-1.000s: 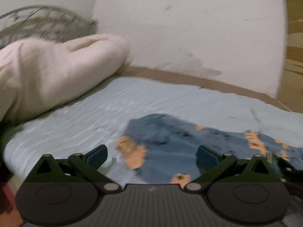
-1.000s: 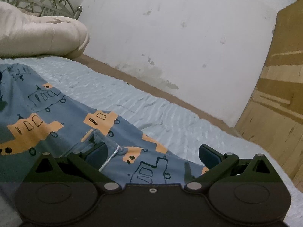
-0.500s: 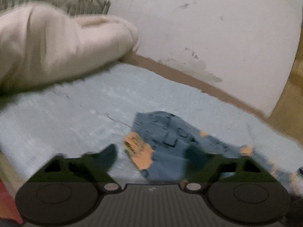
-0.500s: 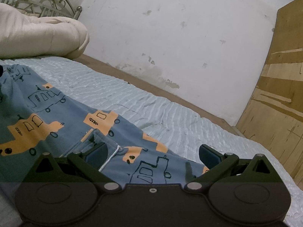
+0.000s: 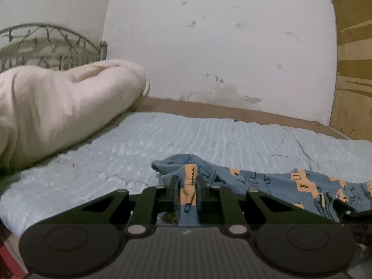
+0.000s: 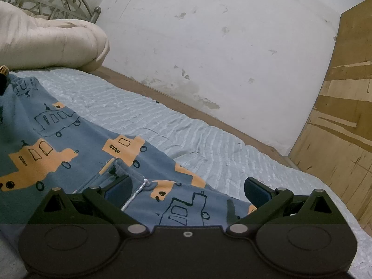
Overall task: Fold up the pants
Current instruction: 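Grasp the pants cuff with the left tool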
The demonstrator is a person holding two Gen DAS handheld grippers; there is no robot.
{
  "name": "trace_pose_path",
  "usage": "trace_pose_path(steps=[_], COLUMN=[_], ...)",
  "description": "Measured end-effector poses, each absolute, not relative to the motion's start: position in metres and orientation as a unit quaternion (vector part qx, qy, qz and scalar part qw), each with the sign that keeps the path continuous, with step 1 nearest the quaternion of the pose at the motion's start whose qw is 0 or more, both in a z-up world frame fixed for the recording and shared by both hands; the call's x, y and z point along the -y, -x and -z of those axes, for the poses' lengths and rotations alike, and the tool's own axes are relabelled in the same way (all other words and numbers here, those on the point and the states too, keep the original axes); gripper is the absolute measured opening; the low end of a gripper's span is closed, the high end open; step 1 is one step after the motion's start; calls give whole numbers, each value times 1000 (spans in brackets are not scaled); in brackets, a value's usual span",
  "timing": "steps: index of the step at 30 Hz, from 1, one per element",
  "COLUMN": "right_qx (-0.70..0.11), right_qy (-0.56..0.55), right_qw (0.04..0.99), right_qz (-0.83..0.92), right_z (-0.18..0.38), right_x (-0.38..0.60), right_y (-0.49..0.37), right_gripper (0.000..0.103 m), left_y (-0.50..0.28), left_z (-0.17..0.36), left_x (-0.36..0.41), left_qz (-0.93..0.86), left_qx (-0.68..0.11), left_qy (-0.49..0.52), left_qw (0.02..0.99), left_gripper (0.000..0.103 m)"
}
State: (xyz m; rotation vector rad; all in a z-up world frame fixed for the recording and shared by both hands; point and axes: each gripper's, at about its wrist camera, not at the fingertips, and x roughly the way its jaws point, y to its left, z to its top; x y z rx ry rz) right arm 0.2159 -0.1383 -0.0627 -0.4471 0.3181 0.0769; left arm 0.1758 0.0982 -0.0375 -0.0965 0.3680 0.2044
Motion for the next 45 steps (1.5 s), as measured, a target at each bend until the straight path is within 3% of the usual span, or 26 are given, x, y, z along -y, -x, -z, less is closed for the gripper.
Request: trace_pose_path(steps=[5, 10, 15, 22, 30, 45], right_qx=[-157, -157, -157, -156, -156, -156], right_qy=[221, 221, 221, 221, 221, 221], right_qw=[962, 962, 962, 962, 962, 962], right_qz=[-38, -38, -38, -38, -38, -38], right_z=[63, 63, 63, 63, 63, 63], right_x=[138, 138, 138, 138, 138, 138], right_y=[-216, -216, -215, -215, -215, -215], right_gripper=[102, 102, 102, 102, 102, 102], left_y=[-178, -177, -177, -182, -181, -194], left_z=[39, 46, 58, 62, 61, 62], left_x=[-105, -137, -170, -167, -162, -147], left_qz=[-115, -113, -92, -84, -90, -103], left_qx=[-195, -218, -231, -245, -248, -264], left_qy=[63, 178, 297, 277, 264, 195], left_qw=[972, 953, 922, 925, 928, 939], left_gripper=[18, 12, 13, 32, 39, 71])
